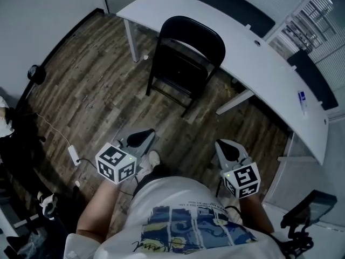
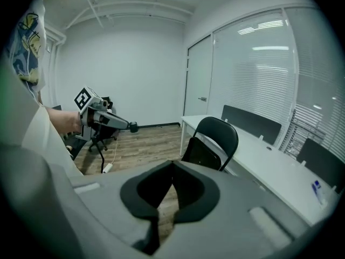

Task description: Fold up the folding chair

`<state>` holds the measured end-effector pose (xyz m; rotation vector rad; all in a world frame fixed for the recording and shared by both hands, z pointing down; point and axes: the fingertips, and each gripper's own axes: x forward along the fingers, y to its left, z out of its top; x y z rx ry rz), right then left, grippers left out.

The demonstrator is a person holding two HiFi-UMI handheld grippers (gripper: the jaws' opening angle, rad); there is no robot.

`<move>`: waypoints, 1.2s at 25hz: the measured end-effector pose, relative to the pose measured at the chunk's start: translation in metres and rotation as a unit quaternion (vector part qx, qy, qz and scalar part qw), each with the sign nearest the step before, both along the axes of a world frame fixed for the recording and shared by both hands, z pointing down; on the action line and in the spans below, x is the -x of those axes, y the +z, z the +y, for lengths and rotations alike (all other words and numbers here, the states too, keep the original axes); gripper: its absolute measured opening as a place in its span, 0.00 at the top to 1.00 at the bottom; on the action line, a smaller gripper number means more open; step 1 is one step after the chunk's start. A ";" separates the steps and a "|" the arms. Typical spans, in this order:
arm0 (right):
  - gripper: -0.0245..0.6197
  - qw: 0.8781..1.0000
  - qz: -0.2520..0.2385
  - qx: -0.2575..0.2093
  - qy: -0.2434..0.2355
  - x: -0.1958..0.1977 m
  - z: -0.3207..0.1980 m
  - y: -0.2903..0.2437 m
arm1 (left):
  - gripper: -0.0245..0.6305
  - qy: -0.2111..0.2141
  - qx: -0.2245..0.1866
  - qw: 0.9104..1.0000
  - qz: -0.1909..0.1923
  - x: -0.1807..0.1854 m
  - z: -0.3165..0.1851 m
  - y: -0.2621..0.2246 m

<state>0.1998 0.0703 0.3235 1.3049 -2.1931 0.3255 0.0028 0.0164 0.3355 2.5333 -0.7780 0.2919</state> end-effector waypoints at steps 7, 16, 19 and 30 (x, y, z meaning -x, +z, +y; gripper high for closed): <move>0.96 1.000 -0.020 -0.016 -0.012 -0.030 0.061 0.001 | 0.96 -0.021 -0.025 0.998 0.053 -0.044 0.063 -0.038; 0.96 0.997 -0.068 -0.017 -0.035 -0.053 0.123 0.016 | 0.96 -0.048 -0.035 0.998 -0.018 -0.061 0.151 -0.035; 0.96 0.996 -0.085 -0.015 -0.030 -0.056 0.139 0.023 | 0.96 -0.045 -0.026 0.998 -0.031 -0.062 0.170 -0.030; 0.96 0.997 -0.071 -0.028 0.005 -0.048 0.196 -0.004 | 0.96 0.000 -0.034 0.999 0.018 -0.062 0.216 -0.064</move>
